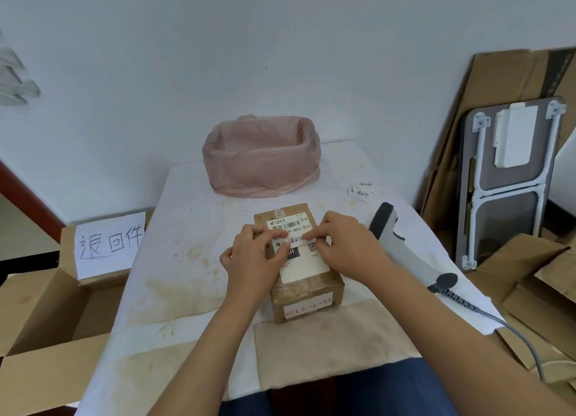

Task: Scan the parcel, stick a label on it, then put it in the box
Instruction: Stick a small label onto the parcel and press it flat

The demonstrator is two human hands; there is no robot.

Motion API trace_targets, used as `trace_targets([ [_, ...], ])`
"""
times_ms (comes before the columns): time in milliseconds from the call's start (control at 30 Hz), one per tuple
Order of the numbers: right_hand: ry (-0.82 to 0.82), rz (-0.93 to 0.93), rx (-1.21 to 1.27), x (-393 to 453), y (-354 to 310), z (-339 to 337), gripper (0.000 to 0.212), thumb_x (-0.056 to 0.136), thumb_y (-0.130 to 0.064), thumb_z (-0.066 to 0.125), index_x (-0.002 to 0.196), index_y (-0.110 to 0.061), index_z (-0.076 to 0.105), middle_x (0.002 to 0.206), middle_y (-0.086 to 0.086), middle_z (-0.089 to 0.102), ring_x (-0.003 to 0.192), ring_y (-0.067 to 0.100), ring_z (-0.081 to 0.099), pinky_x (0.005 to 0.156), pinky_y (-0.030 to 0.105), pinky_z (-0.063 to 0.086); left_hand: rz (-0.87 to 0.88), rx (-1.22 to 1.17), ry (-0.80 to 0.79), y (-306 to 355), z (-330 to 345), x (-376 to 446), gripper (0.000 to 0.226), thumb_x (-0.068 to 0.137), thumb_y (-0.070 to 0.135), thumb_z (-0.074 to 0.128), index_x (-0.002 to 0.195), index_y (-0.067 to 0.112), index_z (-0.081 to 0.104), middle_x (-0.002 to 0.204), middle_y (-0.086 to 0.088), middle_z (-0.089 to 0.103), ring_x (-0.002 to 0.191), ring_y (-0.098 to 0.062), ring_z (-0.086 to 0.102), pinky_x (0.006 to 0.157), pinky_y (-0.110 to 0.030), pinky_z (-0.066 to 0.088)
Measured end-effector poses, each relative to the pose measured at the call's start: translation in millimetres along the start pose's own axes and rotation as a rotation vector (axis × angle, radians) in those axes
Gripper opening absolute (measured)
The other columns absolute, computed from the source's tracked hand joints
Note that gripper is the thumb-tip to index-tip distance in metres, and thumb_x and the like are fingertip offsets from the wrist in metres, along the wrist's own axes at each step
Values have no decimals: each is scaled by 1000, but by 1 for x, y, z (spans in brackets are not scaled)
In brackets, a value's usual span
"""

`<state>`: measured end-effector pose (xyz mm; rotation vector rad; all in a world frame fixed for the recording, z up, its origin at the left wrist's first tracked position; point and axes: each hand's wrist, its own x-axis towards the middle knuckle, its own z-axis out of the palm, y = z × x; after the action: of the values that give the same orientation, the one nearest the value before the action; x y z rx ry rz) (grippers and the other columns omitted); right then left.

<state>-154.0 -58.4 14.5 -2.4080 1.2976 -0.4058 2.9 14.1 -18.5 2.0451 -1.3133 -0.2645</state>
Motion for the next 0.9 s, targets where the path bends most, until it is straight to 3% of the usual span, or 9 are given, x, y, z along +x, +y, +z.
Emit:
trace_targets([
  [200, 52, -41, -23, -12, 0, 1, 30, 94, -26, 49, 112, -33, 72, 107, -7, 59, 77, 11, 52, 68, 28, 43, -8, -17, 3, -1, 1, 1, 20, 88, 45, 64, 107, 45, 69, 115, 15, 47, 119, -5, 44, 104, -38, 19],
  [333, 51, -106, -32, -14, -10, 5, 34, 96, -25, 46, 122, -33, 66, 110, -7, 55, 90, 17, 60, 69, 30, 46, -14, -48, -2, -1, 2, 1, 19, 89, 43, 63, 107, 46, 69, 115, 14, 48, 119, -4, 43, 100, -34, 19],
  [400, 19, -136, -58, -14, -14, 7, 36, 97, -26, 44, 127, -35, 63, 115, -7, 54, 97, 17, 60, 67, 28, 41, -11, -58, -1, -2, 2, -1, 20, 92, 41, 60, 109, 45, 68, 115, 15, 47, 118, -3, 43, 97, -31, 17],
  [567, 28, -167, -126, -17, -16, 10, 38, 99, -27, 42, 131, -39, 59, 114, -5, 55, 93, 19, 61, 58, 25, 31, 1, -64, 6, -2, 3, -3, 21, 94, 38, 58, 111, 44, 68, 114, 15, 45, 112, 2, 38, 95, -27, 13],
  [800, 84, -71, -75, -20, -6, 12, 35, 96, -29, 45, 124, -35, 66, 102, -7, 51, 89, 16, 59, 68, 29, 48, 4, -66, -1, -4, 3, -3, 21, 94, 39, 58, 111, 45, 68, 114, 16, 44, 110, 3, 36, 96, -28, 13],
  [900, 135, -48, -42, -21, -2, 10, 34, 95, -27, 46, 118, -30, 71, 98, -5, 53, 79, 15, 55, 66, 28, 46, 2, -68, 2, -4, 4, -4, 20, 94, 39, 58, 110, 45, 68, 114, 16, 44, 110, 3, 35, 96, -29, 13],
])
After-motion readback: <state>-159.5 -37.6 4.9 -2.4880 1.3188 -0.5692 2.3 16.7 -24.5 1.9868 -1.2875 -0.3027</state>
